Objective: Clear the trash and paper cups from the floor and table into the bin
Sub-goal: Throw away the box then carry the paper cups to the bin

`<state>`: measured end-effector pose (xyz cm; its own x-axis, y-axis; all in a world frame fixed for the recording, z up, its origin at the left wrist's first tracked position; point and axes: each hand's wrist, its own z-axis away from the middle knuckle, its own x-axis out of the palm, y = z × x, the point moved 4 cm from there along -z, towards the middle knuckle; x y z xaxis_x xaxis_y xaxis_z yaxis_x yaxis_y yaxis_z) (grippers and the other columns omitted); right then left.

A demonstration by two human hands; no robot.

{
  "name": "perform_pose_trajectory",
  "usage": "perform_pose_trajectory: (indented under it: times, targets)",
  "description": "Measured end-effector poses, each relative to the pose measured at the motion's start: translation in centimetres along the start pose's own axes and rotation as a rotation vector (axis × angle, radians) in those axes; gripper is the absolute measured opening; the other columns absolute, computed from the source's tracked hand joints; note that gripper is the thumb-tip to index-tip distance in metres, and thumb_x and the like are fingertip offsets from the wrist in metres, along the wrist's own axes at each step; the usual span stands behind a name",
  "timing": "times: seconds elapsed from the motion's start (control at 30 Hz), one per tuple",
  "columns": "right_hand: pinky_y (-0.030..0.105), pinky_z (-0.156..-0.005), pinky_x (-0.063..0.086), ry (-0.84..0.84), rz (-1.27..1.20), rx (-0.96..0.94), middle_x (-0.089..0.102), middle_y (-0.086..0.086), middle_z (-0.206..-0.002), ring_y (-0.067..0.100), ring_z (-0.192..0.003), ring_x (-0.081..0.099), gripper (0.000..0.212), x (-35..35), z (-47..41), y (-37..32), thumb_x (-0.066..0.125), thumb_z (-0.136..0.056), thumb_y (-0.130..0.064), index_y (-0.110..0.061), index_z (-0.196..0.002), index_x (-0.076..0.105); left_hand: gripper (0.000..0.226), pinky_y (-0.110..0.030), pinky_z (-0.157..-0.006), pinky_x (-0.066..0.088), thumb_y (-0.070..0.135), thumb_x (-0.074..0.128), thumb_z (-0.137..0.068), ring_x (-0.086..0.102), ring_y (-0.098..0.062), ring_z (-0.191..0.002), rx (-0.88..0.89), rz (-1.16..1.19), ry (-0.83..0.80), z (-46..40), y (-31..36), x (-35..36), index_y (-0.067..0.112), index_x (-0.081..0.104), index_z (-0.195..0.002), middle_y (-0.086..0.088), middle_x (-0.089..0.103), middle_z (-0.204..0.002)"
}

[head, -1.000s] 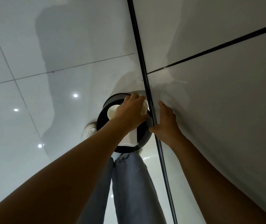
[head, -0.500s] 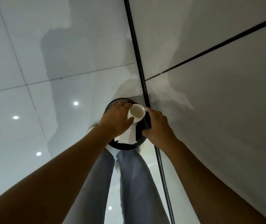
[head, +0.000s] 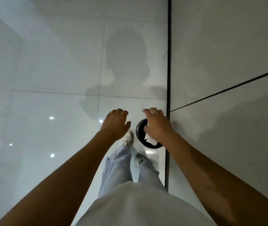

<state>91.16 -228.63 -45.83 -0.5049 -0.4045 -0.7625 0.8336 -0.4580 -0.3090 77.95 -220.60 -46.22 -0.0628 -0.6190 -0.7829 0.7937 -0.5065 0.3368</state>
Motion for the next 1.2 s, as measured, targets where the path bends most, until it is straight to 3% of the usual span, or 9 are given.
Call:
perform_pose_trajectory:
  times: [0.2,0.43,0.73,0.97,1.2]
  targets:
    - [0.039,-0.096,0.040,-0.049,0.220,-0.294,0.033,0.005,-0.147,0.028,-0.129,0.034,0.062,-1.3,5.9,-10.9,0.054,-0.088,-0.018,-0.021,-0.145,0.029,0.048,-0.034,-0.107,0.036,0.034,0.049,-0.096,0.044,-0.026,-0.126,-0.287,0.185,0.203,15.2,-4.1,-2.3,0.011,0.044,-0.137,-0.010,0.047,-0.139]
    - [0.038,-0.098,0.038,-0.161,0.422,-0.687,0.032,0.004,-0.147,0.026,-0.130,0.034,0.060,4.2,15.4,-26.2,0.052,-0.092,-0.024,-0.022,-0.146,0.027,0.049,-0.031,-0.104,0.035,0.035,0.048,-0.096,0.045,-0.025,-0.124,-0.672,0.419,0.397,34.1,-10.0,1.5,0.011,0.043,-0.138,-0.009,0.047,-0.138]
    - [0.041,-0.100,0.038,-0.298,0.640,-1.086,0.036,0.006,-0.145,0.027,-0.129,0.036,0.061,20.0,30.4,-46.5,0.054,-0.091,-0.026,-0.023,-0.146,0.027,0.046,-0.028,-0.101,0.036,0.037,0.047,-0.096,0.047,-0.023,-0.121,-1.105,0.658,0.621,59.1,-20.0,10.8,0.014,0.045,-0.136,-0.006,0.050,-0.134]
    - [0.041,-0.100,0.040,-0.451,0.673,-1.248,0.038,0.006,-0.143,0.027,-0.128,0.038,0.062,34.9,44.4,-58.6,0.056,-0.089,-0.026,-0.023,-0.145,0.028,0.046,-0.028,-0.103,0.035,0.036,0.045,-0.097,0.044,-0.022,-0.125,-1.370,0.734,0.680,79.0,-26.7,19.4,0.014,0.043,-0.137,-0.005,0.048,-0.137]
    - [0.040,-0.100,0.043,-0.512,0.749,-1.357,0.039,0.004,-0.143,0.025,-0.128,0.039,0.062,45.0,52.1,-69.2,0.058,-0.089,-0.028,-0.025,-0.144,0.030,0.046,-0.028,-0.101,0.036,0.036,0.043,-0.098,0.039,-0.021,-0.128,-1.536,0.861,0.751,91.4,-33.5,24.7,0.014,0.041,-0.138,-0.005,0.044,-0.138]
